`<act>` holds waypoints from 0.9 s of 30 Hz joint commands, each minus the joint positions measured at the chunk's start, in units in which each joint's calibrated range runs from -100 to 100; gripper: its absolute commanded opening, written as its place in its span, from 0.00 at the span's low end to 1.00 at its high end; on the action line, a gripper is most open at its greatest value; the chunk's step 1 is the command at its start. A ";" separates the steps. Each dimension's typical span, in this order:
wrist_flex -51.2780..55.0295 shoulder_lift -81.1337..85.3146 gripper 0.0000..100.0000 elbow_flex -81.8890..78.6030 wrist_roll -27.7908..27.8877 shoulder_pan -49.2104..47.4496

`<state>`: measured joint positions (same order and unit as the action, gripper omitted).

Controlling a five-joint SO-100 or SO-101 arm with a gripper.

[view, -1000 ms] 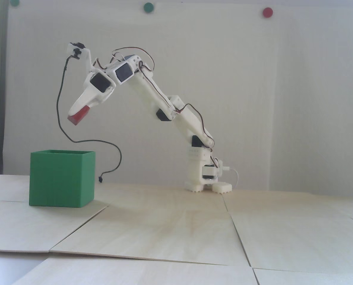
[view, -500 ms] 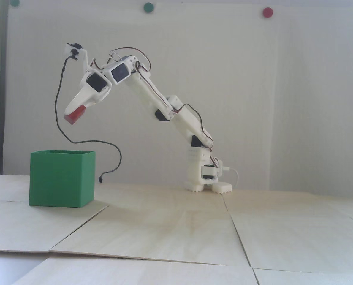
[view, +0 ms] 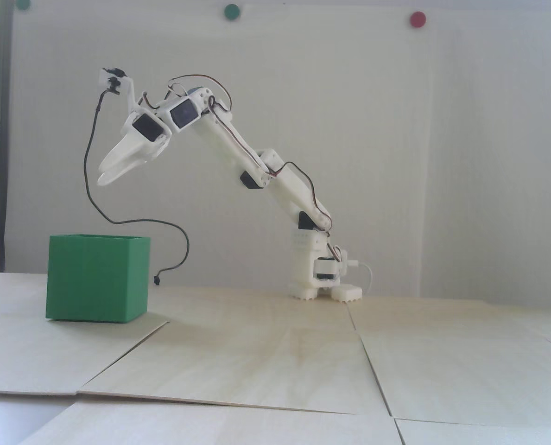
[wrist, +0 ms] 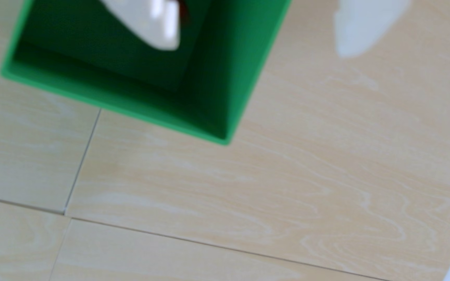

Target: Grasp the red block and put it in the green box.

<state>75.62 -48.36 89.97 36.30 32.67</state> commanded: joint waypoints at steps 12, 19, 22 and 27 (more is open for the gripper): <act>2.71 2.76 0.02 5.06 0.35 -0.06; 24.38 4.97 0.02 4.70 5.56 -4.97; 23.87 7.26 0.02 4.61 6.70 -7.06; 23.87 11.29 0.02 4.53 11.28 -10.27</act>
<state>97.59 -47.28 89.97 44.46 24.88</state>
